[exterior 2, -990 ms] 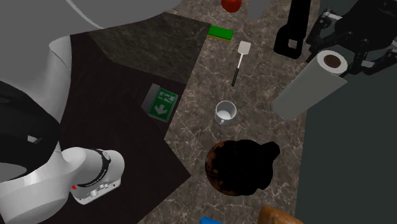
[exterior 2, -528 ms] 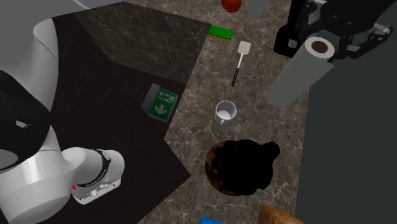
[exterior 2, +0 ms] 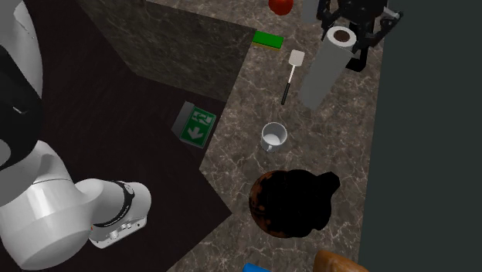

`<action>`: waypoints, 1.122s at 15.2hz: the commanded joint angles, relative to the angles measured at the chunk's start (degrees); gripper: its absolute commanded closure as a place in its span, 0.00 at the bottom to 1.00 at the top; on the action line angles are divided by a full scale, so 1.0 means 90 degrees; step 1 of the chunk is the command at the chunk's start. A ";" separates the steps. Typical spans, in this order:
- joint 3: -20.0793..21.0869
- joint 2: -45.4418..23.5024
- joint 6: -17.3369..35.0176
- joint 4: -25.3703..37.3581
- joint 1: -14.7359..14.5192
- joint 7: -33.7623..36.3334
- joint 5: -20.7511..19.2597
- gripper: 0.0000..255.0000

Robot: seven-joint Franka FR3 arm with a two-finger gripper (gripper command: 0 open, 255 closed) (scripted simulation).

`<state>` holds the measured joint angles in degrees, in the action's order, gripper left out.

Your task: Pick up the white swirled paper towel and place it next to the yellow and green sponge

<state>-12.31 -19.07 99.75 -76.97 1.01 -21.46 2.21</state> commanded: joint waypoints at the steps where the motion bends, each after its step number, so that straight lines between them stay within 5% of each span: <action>1: 0.0077 -0.0024 0.0115 -0.0091 -0.0176 0.0258 -0.0038 1.00; 17: 0.0646 -0.0938 0.0773 0.0104 -0.1496 0.2187 -0.0256 1.00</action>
<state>-6.78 -26.95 106.28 -76.15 -11.62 -3.01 0.07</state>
